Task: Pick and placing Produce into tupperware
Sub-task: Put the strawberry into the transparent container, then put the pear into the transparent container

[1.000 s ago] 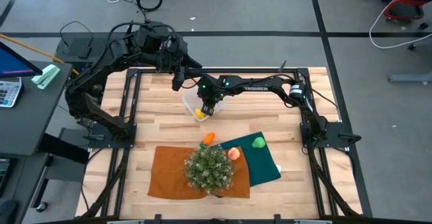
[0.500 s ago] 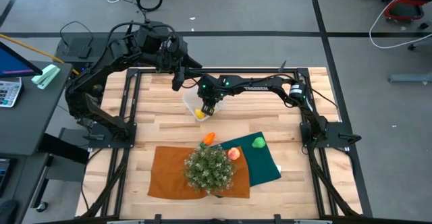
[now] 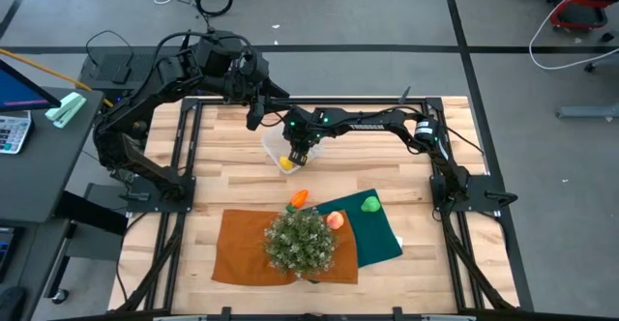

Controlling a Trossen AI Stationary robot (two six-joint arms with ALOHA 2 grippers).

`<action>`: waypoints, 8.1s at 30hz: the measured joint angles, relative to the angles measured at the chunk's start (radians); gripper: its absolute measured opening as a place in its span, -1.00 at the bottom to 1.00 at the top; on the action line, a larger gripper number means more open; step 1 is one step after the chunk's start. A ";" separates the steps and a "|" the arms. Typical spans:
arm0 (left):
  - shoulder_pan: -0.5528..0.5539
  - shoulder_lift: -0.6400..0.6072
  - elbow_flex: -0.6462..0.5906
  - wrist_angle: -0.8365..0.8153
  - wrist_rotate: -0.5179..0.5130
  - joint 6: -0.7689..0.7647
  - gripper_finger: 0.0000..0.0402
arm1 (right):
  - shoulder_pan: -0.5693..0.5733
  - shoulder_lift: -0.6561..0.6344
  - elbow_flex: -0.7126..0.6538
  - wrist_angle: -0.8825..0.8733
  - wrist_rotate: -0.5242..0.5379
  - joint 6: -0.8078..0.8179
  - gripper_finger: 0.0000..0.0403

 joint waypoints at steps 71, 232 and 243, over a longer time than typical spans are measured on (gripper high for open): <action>0.000 0.000 0.000 0.009 0.000 0.030 -0.13 | 0.073 -1.055 -0.732 -0.373 -0.146 0.250 -0.12; -0.044 -0.015 0.000 -0.008 -0.008 0.055 -0.12 | 0.007 -0.306 -0.085 -0.386 -0.058 -0.183 -0.08; -0.048 -0.074 0.000 0.010 -0.014 0.061 -0.14 | -0.014 -0.142 0.162 -0.381 -0.132 -0.237 -0.08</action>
